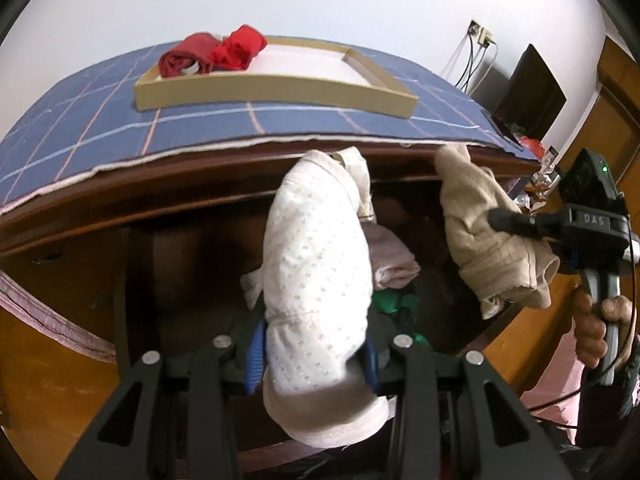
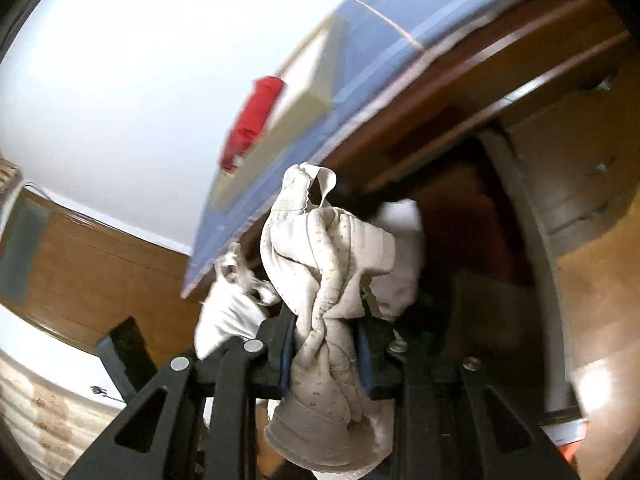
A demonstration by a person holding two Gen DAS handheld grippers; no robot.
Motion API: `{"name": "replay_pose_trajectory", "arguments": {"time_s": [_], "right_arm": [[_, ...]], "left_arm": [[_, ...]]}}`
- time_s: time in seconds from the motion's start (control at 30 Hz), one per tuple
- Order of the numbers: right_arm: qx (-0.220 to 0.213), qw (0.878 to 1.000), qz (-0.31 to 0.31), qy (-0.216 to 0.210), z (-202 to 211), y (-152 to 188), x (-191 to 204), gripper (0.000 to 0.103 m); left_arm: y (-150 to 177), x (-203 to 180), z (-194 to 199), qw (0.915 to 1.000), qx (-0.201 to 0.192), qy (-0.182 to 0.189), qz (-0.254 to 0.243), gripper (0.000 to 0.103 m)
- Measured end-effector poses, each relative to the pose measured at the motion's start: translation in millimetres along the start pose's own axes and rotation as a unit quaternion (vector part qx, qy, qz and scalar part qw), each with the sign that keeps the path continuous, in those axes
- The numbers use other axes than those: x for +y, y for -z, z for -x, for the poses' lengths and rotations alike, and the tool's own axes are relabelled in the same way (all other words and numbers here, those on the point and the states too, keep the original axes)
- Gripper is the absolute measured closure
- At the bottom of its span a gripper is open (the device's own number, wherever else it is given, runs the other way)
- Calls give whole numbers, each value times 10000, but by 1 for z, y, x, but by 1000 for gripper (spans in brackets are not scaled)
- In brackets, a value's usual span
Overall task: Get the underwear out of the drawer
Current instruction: 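Grasp the white dotted underwear with the left tool while the right tool grasps the beige underwear, then lift both underwear out of the drawer and carry them over the tray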
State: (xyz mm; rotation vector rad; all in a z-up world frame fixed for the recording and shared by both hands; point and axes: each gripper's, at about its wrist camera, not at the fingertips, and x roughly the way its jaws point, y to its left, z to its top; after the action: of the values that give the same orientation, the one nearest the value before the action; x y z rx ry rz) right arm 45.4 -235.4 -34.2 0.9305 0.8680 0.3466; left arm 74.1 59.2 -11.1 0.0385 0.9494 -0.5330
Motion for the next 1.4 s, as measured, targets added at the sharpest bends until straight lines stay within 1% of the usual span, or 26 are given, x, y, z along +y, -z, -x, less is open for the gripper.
{"name": "replay_pose_trajectory", "arguments": {"time_s": [0.03,0.1,0.2,0.33,0.5,0.57,0.77,1.0,1.1,1.27,1.4], "right_arm": [[-63,10000,56,-50,-5,-1,4,75],[-190,9996,155,-126,-12,8,20,75],[-299,9990,270,-195,-9,9,34,75],[-455,9979,444,-152,-13,16,53,75],[-590,9962,646,7,-6,19,59,75],[-590,9962,639,-15,-1,20,57,75],[-676,9951,714,-55,10,20,61,75],[-841,9924,890,-148,12,0,82,75],[-897,9913,940,-194,9,-11,92,75],[-953,9908,939,-207,1,-33,98,75],[-1018,9908,877,-179,-4,-54,99,75]], "left_arm": [[-1,-2,2,10000,-36,-11,-25,66],[-2,-5,6,9999,-95,-27,-46,66],[-3,-9,10,9998,-187,-57,-65,66],[-5,-14,11,9996,-235,-94,-85,66],[-8,-21,12,9989,-350,-284,-161,66],[-10,-23,13,9985,-392,-349,-158,66],[-18,-30,19,9977,-516,-359,-239,66],[-37,-36,28,9958,-724,-392,-398,66],[-50,-33,31,9947,-836,-450,-394,66],[-68,-24,25,9945,-859,-486,-344,66],[-85,-17,20,9946,-919,-407,-252,66]]}}
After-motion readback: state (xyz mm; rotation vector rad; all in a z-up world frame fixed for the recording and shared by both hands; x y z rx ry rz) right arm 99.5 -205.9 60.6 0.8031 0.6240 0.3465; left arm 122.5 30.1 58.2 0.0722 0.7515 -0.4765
